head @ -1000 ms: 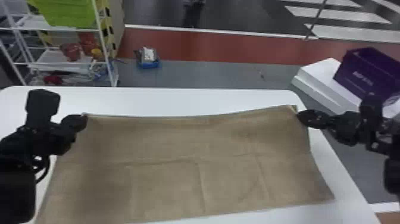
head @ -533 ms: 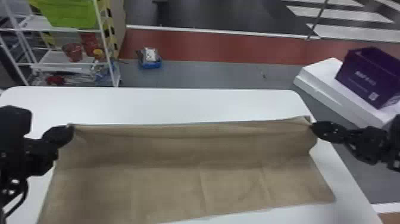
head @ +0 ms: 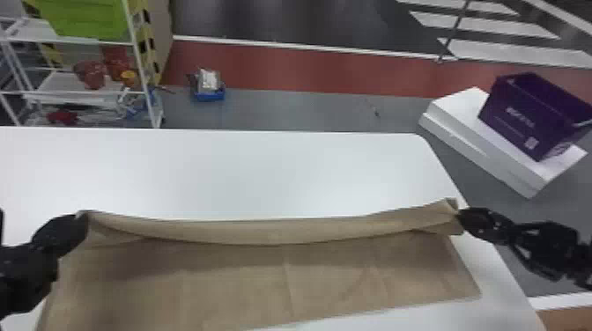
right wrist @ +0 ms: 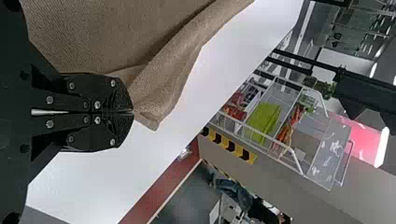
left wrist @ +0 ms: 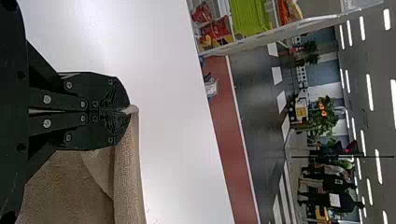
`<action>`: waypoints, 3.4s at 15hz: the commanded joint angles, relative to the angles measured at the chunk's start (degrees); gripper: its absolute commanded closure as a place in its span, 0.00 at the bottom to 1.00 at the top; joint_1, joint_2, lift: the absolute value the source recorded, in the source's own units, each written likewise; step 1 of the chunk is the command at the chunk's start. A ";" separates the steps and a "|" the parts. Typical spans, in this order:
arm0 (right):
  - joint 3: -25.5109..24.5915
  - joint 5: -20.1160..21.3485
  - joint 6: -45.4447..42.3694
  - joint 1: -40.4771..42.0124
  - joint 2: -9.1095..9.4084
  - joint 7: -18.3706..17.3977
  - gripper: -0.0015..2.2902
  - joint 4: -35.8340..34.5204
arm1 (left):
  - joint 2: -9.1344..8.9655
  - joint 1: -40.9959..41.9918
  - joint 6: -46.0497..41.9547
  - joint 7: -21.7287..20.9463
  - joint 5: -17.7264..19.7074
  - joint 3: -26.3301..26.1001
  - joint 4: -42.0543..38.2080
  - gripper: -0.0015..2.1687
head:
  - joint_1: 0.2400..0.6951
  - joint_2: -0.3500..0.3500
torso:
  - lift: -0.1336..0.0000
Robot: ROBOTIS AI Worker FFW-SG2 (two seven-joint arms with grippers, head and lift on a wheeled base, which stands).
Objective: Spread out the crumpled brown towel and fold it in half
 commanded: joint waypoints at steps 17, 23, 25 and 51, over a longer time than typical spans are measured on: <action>2.43 -1.86 -13.40 2.88 -5.26 -2.02 0.62 9.90 | -1.90 13.11 -5.00 0.59 -0.58 1.93 -6.22 0.55 | 1.00 0.17 | 0.07; 0.14 -3.00 -12.00 5.78 -5.00 -1.14 0.62 7.08 | -1.90 15.75 -4.29 0.24 -1.29 2.46 -9.12 0.55 | 1.00 0.16 | 0.07; -0.82 -3.00 -11.12 6.57 -5.09 -0.88 0.62 6.56 | -1.90 16.36 -4.12 -0.12 -1.20 2.72 -9.21 0.54 | 1.00 0.15 | 0.07; -7.42 -9.77 14.37 9.65 2.91 2.64 0.02 -9.09 | -1.90 11.88 -9.92 -1.17 -0.32 21.88 -0.33 0.01 | 1.00 0.42 | 0.07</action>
